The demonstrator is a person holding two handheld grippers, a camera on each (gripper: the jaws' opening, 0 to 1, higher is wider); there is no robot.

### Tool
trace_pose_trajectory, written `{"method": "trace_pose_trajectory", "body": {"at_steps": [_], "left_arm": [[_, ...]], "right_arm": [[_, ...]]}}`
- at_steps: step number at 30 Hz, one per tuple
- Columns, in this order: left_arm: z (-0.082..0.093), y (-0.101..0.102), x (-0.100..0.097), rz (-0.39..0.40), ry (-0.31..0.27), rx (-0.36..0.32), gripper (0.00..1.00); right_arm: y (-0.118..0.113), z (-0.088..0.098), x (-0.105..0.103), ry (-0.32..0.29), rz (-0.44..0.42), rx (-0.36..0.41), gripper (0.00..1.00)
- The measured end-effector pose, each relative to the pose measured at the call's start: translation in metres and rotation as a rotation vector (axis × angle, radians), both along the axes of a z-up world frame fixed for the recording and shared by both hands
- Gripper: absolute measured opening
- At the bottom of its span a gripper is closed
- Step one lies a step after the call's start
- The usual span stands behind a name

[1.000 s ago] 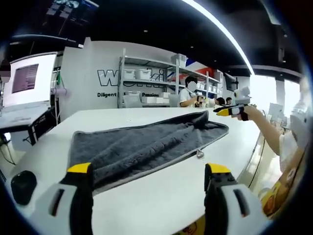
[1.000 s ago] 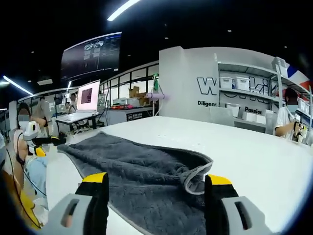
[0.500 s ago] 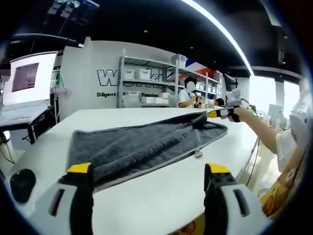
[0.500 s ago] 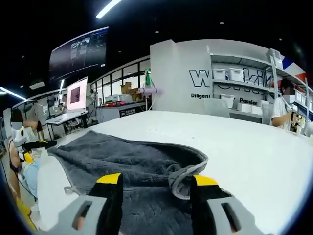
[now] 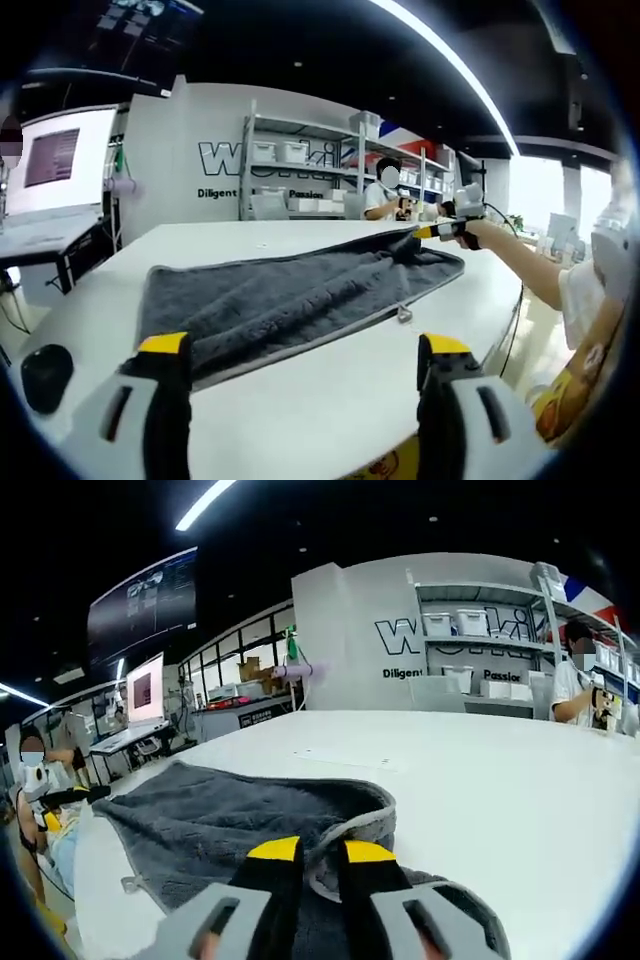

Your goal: Fold the towel on the table until its edges align and the towel forms a compact rectangular stack.

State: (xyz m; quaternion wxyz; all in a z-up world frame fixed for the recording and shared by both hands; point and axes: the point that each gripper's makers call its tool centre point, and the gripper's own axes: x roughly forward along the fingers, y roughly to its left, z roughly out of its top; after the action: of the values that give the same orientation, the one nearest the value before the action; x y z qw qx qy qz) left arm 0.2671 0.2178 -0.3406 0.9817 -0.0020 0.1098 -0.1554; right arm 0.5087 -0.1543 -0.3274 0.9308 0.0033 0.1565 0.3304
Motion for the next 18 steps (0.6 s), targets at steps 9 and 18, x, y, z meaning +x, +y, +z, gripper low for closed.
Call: {"method": "trace_pose_trajectory", "body": {"at_steps": [9,18], "left_arm": [[0.001,-0.001,0.0,-0.006,0.0,0.001,0.98],[0.001,0.0,0.0,-0.002,0.002,0.0,0.98]], "right_arm": [[-0.012,0.026,0.008,-0.052,-0.025,-0.043,0.03],[-0.046,0.081,0.032,-0.156,-0.116,-0.123,0.03]]}}
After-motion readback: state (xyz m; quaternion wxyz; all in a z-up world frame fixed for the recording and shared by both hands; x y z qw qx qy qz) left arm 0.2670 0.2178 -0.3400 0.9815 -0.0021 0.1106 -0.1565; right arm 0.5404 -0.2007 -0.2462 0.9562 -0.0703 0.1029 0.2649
